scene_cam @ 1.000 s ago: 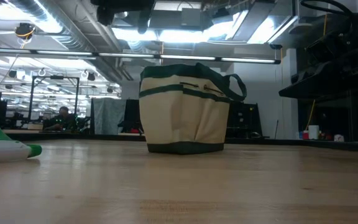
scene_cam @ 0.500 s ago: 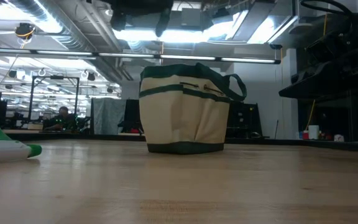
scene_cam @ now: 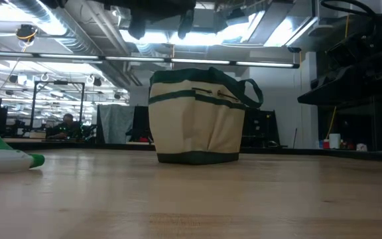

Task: Pick & Place Garden tools in Gardening bag
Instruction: Put the shear scissors into the gardening bag

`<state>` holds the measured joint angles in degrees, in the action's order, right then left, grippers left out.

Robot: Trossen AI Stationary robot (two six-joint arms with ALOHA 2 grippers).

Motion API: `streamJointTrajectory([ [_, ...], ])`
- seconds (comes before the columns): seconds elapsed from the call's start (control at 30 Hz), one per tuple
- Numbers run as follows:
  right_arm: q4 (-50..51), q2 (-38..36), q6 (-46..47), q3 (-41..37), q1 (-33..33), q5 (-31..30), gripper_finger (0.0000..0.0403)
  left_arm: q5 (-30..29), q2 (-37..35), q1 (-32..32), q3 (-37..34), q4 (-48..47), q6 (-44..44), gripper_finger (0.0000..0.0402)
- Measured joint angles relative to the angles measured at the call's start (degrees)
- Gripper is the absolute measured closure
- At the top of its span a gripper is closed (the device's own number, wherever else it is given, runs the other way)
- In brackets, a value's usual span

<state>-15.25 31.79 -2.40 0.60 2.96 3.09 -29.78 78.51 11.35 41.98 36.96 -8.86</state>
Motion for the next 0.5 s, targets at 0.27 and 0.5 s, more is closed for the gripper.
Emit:
streamJointTrajectory([
  [0.27,0.0,0.0,-0.02,0.0,0.0,-0.02,0.0259,1.03,0.18,0.0,0.0,0.64,0.02,0.0377],
  [0.5,0.0,0.0,-0.02,0.0,0.0,-0.01,0.0259,1.03,0.18,0.0,0.0,0.58,0.02,0.0377],
])
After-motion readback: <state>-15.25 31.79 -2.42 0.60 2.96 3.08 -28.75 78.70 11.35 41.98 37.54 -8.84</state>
